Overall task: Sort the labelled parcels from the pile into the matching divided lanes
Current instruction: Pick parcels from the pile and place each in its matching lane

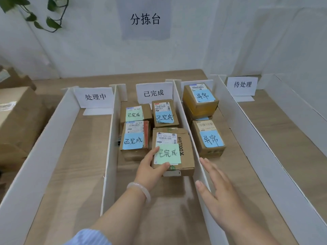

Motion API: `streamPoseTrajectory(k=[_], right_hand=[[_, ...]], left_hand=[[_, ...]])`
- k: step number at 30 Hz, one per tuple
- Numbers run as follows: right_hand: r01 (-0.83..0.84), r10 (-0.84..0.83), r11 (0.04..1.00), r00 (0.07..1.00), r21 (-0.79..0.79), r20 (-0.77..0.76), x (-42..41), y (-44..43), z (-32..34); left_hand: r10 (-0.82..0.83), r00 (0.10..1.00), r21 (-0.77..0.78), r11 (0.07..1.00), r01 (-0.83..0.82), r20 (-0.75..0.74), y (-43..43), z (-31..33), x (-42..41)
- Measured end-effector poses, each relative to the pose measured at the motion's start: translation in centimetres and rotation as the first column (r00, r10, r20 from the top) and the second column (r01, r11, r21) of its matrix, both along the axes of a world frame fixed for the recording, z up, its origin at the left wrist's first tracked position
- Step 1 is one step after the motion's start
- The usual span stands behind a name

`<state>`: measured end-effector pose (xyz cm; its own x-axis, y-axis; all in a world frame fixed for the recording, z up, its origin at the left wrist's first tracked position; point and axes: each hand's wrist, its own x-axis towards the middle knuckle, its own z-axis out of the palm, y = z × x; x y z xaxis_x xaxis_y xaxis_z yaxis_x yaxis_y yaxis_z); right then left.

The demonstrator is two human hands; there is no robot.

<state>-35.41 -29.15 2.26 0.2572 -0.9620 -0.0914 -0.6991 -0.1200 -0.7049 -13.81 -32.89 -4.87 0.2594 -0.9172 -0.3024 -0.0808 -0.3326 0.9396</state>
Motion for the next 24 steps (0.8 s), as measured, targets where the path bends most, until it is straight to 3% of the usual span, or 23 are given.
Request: streamPoseTrajectory(k=[6, 10, 19, 24], right_hand=[[-0.029, 0.03, 0.999, 0.999, 0.033, -0.014, -0.7, -0.8, -1.1], [-0.066, 0.069, 0.996, 0.996, 0.063, -0.048, -1.1, -0.9, -2.0], [-0.143, 0.157, 0.986, 0.963, 0.082, -0.217, -1.4, -1.6, -3.4], [-0.21, 0.202, 0.978, 0.917, 0.015, -0.345, -1.5, -1.4, -2.8]], left_hand=[[0.043, 0.994, 0.098, 0.994, -0.053, 0.105, -1.2, -2.8, -0.8], [-0.072, 0.959, 0.167, 0.986, 0.026, 0.274, -2.5, -4.7, -0.5], [-0.259, 0.791, 0.325, 0.942, 0.08, 0.555, -5.2, -5.4, -0.5], [-0.295, 0.641, 0.266, 0.953, 0.145, 0.709, -1.8, -2.0, -1.1]])
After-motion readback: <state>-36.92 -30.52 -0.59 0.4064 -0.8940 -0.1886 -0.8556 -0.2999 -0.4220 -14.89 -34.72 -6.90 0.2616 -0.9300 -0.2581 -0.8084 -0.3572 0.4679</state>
